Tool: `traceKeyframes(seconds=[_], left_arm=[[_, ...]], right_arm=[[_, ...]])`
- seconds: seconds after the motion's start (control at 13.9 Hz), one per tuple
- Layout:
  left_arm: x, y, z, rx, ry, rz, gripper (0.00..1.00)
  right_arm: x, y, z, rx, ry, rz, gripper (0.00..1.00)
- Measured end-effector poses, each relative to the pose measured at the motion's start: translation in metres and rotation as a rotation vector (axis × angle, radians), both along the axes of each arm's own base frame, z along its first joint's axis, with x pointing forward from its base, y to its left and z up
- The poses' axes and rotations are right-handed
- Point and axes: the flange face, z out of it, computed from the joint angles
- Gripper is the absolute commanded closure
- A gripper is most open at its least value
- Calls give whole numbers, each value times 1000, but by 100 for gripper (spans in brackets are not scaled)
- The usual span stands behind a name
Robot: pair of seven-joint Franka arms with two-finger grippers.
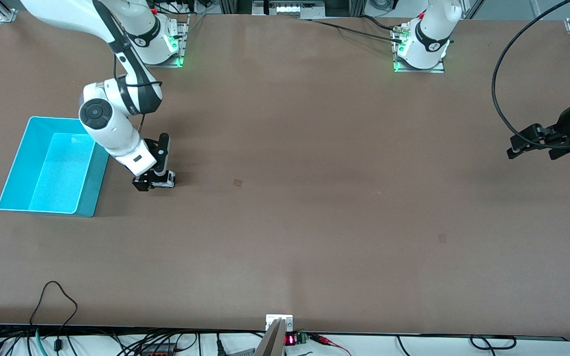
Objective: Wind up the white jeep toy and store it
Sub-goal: 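Lower the right gripper onto the jeep and close it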
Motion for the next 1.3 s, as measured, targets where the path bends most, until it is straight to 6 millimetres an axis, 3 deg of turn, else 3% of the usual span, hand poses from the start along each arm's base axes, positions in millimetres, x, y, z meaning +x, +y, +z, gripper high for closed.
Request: traceKeyframes(seconds=[0.51,0.72,0.87,0.94,1.16,1.3], left_arm=[[-15,-1,16,-2,14,-2,0],[-23,-1,21,-3,9,1,0],[-26,-1,20,-3,9,2,0],[-26,-1,19,-4,11,2,0],[-27,0,18,-4,14,9,0],[-28,2,20,-4,13,13,0]], right_arm=[[-1,3,-35,20,0,44,2],[-1,3,-42,22,5,44,46],[-1,3,-42,22,6,43,67],[-1,2,-42,22,5,42,68],[0,2,-40,24,0,27,93],[1,1,-39,24,-2,23,97]])
